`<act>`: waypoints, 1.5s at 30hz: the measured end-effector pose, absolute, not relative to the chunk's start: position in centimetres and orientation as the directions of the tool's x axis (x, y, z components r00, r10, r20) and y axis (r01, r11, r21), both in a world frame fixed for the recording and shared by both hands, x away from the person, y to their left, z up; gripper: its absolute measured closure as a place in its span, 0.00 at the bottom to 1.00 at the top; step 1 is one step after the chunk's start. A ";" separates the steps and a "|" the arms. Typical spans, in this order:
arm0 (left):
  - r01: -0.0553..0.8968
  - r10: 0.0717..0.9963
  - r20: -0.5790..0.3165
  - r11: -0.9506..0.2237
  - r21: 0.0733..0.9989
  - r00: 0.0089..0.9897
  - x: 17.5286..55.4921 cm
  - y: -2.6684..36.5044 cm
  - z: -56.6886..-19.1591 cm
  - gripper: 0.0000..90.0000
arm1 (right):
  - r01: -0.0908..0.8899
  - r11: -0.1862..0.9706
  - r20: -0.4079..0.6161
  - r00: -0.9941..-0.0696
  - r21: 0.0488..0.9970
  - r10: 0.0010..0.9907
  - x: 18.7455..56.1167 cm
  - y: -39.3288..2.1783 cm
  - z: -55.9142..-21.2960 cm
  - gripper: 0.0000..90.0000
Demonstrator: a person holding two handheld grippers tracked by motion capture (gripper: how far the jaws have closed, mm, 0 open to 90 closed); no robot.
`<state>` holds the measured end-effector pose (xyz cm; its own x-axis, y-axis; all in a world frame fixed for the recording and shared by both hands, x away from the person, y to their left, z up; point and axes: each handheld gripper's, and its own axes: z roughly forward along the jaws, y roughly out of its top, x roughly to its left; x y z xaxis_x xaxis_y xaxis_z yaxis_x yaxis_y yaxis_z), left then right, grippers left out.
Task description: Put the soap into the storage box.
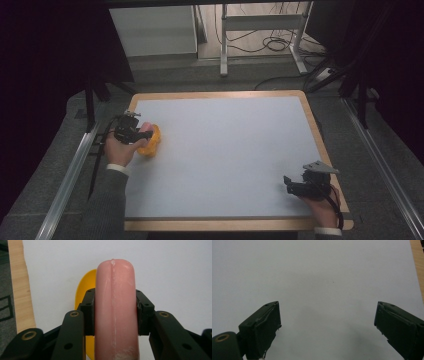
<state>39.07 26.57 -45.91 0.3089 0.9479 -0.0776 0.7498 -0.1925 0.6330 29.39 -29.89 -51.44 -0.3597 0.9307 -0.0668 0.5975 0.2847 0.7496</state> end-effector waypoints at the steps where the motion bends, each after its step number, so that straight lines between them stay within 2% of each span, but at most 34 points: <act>1: 0.758 0.947 -0.080 -0.196 0.622 0.311 39.3 26.5 -46.4 0.67 | 0.597 0.285 -0.068 -0.359 0.750 0.931 29.4 -29.9 -51.4 0.07; 22: 0.794 0.953 -0.069 -0.206 0.572 0.296 40.0 26.4 -48.9 0.66 | 0.600 0.289 -0.071 -0.360 0.746 0.930 29.4 -29.8 -51.6 0.07; 27: 0.740 0.950 -0.045 -0.212 0.639 0.310 39.3 26.2 -47.5 0.44 | 0.600 0.289 -0.071 -0.360 0.746 0.930 29.4 -29.9 -51.6 0.07; 30: 0.675 0.942 -0.031 -0.216 0.705 0.334 38.1 26.3 -45.9 0.36 | 0.599 0.289 -0.075 -0.357 0.747 0.931 29.4 -29.8 -51.6 0.07; 34: 0.653 0.926 -0.044 -0.229 0.721 0.374 37.1 26.0 -45.4 0.32 | 0.588 0.292 -0.084 -0.355 0.754 0.931 29.3 -29.7 -51.4 0.07; 45: 0.588 0.864 -0.056 -0.291 0.755 0.500 32.7 23.8 -46.6 0.30 | 0.588 0.292 -0.085 -0.353 0.754 0.932 29.3 -29.8 -51.4 0.07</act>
<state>32.74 23.81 -46.63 0.5001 0.8641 -0.0564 0.5877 -0.2908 0.7550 29.29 -29.78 -51.36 -0.3530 0.9317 -0.0854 0.5884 0.2920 0.7540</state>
